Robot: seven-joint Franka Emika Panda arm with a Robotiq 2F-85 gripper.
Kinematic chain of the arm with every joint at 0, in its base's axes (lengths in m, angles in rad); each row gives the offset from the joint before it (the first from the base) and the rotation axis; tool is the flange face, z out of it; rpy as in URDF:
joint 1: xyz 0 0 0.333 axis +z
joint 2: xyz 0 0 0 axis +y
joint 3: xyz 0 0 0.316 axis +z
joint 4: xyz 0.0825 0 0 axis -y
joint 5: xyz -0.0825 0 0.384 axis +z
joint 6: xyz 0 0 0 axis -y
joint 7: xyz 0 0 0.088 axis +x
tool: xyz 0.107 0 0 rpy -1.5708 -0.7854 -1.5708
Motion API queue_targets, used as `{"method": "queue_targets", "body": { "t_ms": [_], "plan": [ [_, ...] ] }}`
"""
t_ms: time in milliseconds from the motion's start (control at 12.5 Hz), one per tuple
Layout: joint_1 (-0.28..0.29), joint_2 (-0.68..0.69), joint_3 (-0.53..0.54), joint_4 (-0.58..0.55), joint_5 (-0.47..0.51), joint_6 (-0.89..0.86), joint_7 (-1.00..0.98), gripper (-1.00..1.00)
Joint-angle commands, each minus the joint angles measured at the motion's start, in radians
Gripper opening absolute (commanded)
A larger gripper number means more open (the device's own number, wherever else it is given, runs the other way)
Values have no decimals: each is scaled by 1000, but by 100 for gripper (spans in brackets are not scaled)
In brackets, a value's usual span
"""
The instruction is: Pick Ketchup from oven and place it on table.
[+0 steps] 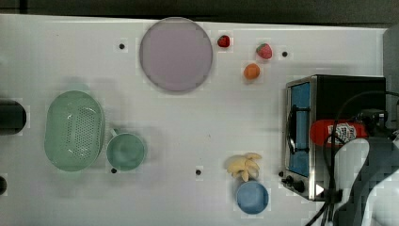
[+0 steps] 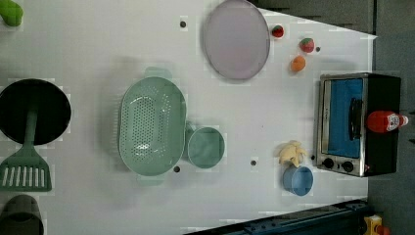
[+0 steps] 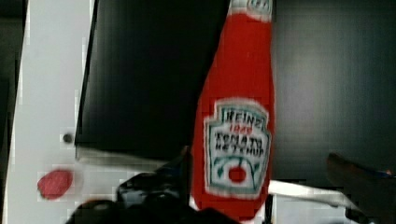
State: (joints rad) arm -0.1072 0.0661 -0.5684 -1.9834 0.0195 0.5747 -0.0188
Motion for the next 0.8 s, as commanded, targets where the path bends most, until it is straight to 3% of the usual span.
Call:
{"method": "queue_targets", "body": {
  "t_ms": [80,400,800],
  "plan": [
    [2,96,-30,48,70,33,50,100],
    [-11,201,-43,62,135,32,76,100],
    [-11,231,-40,64,182,33,84,100]
  ]
}}
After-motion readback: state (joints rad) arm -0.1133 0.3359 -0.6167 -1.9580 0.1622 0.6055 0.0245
